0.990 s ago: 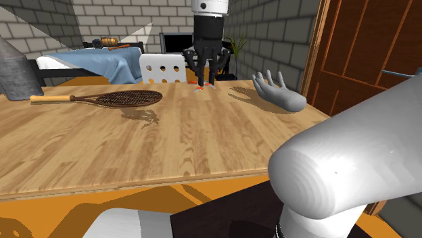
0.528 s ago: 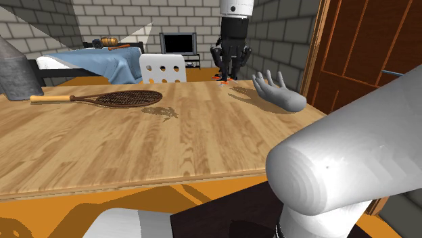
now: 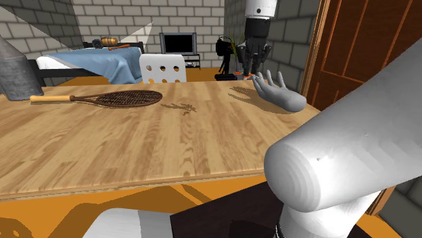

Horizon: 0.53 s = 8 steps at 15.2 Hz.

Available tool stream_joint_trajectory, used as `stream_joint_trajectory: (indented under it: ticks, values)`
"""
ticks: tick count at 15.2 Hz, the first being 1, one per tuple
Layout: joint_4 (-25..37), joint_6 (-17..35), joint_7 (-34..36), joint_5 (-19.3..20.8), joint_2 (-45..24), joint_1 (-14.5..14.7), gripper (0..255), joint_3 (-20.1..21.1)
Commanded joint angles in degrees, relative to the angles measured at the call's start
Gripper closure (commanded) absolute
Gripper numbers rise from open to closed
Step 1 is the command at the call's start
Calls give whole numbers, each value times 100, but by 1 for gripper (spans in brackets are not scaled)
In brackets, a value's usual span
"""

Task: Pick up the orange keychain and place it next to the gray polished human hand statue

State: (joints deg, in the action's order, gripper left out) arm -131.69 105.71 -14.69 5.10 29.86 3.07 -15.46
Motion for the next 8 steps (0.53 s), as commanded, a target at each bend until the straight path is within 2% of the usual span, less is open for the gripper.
stream_joint_trajectory:
  ticks: [1,8]
  values:
    - [274,15,-343,48,-278,-67,255,-274]
    - [1276,53,-1389,-92,-1323,-190,255,-1080]
